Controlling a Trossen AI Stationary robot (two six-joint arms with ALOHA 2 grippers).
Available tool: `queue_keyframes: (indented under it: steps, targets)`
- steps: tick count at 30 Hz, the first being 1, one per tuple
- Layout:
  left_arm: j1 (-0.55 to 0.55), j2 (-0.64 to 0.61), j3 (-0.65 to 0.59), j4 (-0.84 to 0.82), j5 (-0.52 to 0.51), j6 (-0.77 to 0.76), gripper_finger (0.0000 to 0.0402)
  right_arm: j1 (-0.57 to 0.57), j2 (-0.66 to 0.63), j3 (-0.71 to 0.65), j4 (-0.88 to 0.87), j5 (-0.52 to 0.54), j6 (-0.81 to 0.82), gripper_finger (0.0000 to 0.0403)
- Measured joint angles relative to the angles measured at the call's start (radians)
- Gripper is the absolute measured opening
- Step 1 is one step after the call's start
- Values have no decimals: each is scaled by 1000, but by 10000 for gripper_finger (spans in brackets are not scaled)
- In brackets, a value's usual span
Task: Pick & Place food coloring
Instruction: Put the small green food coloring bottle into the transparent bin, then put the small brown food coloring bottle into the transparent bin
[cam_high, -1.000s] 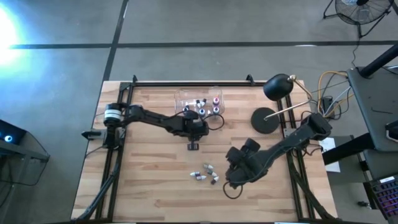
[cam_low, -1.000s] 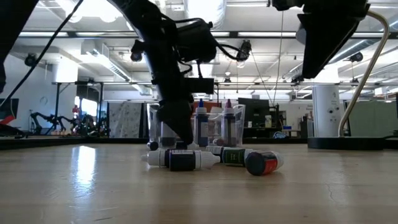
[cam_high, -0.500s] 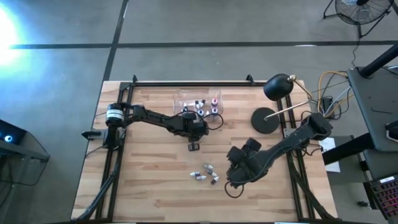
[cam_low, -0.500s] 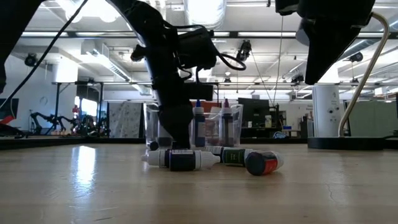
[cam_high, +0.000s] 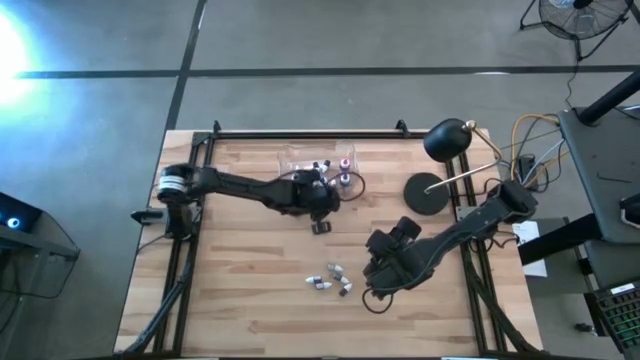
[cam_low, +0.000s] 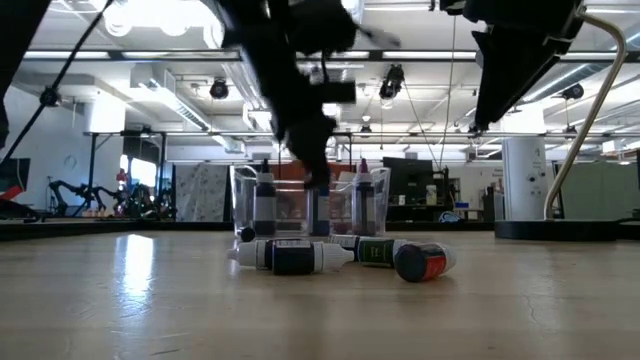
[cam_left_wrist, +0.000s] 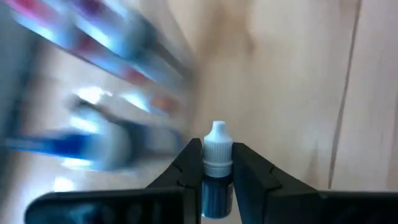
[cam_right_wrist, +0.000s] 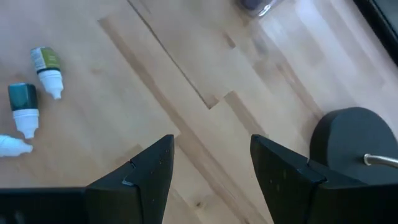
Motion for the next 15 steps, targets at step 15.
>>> queue_keyframes:
  steps: [15]
  targets:
    - [174,-161,75,-61,-209,14,142,-2,-11,-4,-7,45,-22,206]
